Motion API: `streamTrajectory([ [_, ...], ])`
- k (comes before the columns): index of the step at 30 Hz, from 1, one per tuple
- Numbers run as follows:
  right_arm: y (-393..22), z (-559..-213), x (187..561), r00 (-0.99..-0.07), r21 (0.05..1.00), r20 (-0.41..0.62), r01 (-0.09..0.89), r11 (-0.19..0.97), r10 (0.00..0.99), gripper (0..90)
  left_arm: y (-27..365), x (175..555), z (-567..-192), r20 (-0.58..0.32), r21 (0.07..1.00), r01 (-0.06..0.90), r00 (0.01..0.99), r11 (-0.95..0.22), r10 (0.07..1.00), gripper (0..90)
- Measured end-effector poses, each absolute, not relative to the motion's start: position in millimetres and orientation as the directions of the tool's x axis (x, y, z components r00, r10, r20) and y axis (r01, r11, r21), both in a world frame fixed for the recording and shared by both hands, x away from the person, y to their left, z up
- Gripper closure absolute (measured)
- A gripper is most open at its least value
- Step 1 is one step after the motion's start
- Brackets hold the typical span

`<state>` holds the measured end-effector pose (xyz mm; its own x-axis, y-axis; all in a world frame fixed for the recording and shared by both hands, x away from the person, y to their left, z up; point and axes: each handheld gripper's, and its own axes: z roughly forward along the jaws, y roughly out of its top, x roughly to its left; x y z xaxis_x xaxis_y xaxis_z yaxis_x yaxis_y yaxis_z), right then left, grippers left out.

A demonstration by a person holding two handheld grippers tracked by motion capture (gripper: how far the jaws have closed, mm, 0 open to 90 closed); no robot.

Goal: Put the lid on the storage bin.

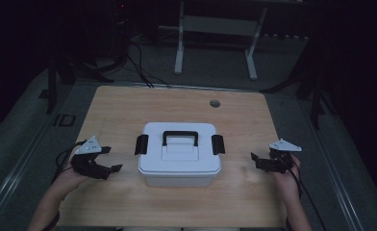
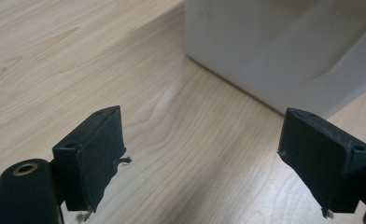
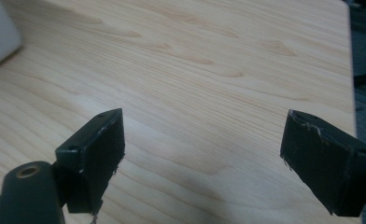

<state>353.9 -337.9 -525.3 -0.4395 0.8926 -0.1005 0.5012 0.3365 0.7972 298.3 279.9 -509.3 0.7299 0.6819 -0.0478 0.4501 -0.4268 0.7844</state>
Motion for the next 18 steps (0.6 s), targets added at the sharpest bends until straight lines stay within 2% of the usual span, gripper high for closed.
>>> streamTrajectory([
  [18, -341, -539, 333, -0.332, 0.843, -0.071, 0.483, 0.234, 0.941, 13.0, 282, 277, -546, -0.018, 0.831, 0.457, 0.592, -0.318, 0.806, 14.2],
])
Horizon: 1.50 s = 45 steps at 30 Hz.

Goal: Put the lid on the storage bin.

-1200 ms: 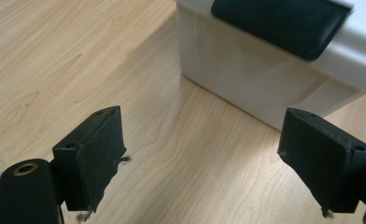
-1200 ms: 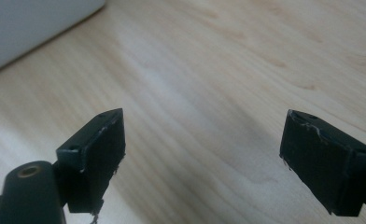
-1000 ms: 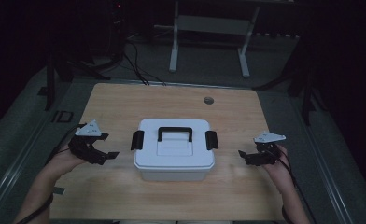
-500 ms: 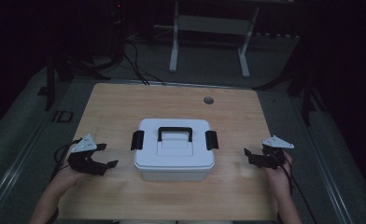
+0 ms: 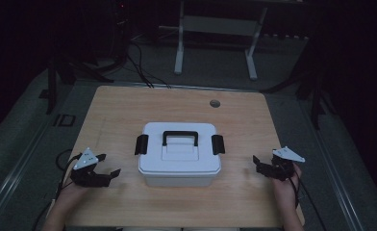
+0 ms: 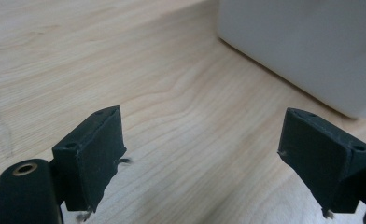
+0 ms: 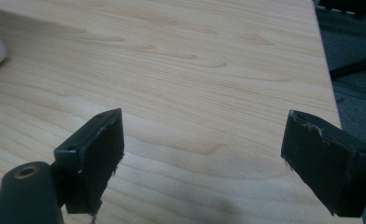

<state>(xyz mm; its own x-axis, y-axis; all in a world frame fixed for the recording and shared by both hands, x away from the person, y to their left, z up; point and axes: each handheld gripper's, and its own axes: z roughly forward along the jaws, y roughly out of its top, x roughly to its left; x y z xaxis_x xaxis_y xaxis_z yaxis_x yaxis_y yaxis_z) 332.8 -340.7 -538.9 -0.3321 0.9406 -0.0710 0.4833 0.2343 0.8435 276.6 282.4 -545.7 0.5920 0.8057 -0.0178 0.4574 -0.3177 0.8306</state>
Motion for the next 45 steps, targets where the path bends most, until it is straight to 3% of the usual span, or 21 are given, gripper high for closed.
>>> streamTrajectory([
  [6, -347, -547, 328, -0.275, 0.854, -0.053, 0.486, 0.186, 0.960, 13.0, 285, 269, -545, 0.014, 0.862, 0.433, 0.500, -0.264, 0.866, 14.2],
  [20, -358, -552, 320, -0.238, 0.879, -0.051, 0.451, 0.157, 0.970, 12.5, 289, 261, -551, 0.051, 0.874, 0.421, 0.417, -0.243, 0.907, 14.1],
  [25, -361, -553, 318, -0.218, 0.887, -0.040, 0.441, 0.135, 0.975, 12.5, 289, 257, -553, 0.094, 0.883, 0.406, 0.335, -0.234, 0.937, 14.1],
  [30, -361, -553, 317, -0.213, 0.889, -0.047, 0.436, 0.138, 0.976, 12.6, 292, 253, -553, 0.081, 0.902, 0.386, 0.285, -0.191, 0.955, 14.1],
  [39, -357, -553, 319, -0.219, 0.880, -0.075, 0.445, 0.168, 0.973, 12.8, 286, 248, -556, 0.139, 0.920, 0.335, 0.206, -0.204, 0.969, 13.9],
  [45, -356, -554, 320, -0.213, 0.876, -0.087, 0.448, 0.177, 0.973, 13.0, 283, 247, -558, 0.171, 0.914, 0.331, 0.210, -0.234, 0.963, 13.9],
])
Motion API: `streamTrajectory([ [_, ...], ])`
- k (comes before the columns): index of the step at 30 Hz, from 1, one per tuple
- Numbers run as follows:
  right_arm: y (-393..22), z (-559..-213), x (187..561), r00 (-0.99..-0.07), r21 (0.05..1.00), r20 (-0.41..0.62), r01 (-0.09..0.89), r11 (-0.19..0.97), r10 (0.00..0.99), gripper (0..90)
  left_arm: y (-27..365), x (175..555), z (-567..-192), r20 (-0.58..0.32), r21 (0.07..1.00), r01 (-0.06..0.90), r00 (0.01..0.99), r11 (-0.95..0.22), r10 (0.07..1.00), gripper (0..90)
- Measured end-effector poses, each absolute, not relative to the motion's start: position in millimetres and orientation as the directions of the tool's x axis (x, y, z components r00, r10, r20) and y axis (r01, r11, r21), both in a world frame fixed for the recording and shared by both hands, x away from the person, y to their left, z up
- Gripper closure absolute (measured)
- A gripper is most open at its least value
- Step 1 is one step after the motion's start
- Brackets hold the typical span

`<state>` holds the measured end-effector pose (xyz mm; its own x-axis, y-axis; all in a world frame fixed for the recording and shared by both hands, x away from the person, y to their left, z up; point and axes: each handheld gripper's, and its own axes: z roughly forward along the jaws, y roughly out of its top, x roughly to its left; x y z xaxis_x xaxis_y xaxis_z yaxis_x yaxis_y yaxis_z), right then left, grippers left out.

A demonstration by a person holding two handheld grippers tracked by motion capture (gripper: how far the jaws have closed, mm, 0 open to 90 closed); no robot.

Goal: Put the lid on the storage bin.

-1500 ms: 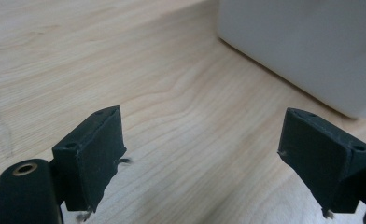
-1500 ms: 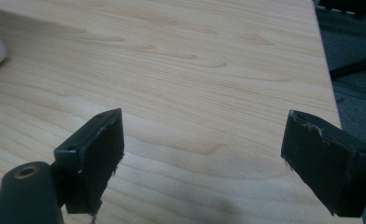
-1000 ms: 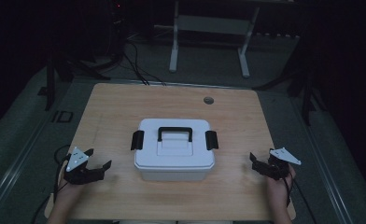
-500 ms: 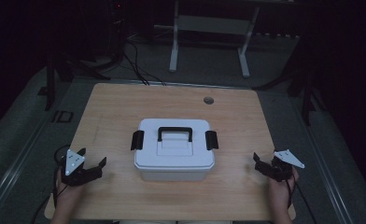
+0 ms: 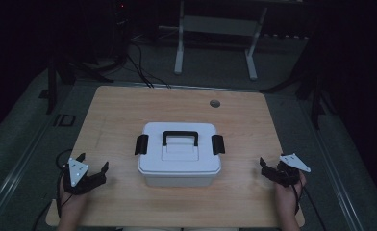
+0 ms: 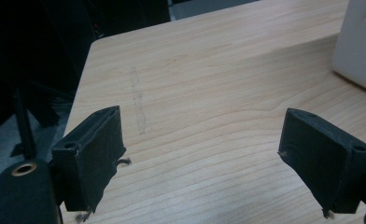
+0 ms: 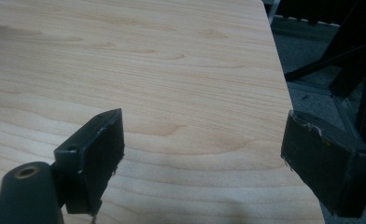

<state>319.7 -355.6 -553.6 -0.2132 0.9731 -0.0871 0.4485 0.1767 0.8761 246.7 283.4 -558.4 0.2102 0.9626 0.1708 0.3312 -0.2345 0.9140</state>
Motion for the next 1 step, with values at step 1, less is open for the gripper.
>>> streamTrajectory([
  [1, -355.6, -553.6, 319.7, -0.213, 0.876, -0.087, 0.448, 0.177, 0.973, 13.0, 283.4, 246.7, -558.4, 0.171, 0.914, 0.331, 0.210, -0.234, 0.963, 13.9],
])
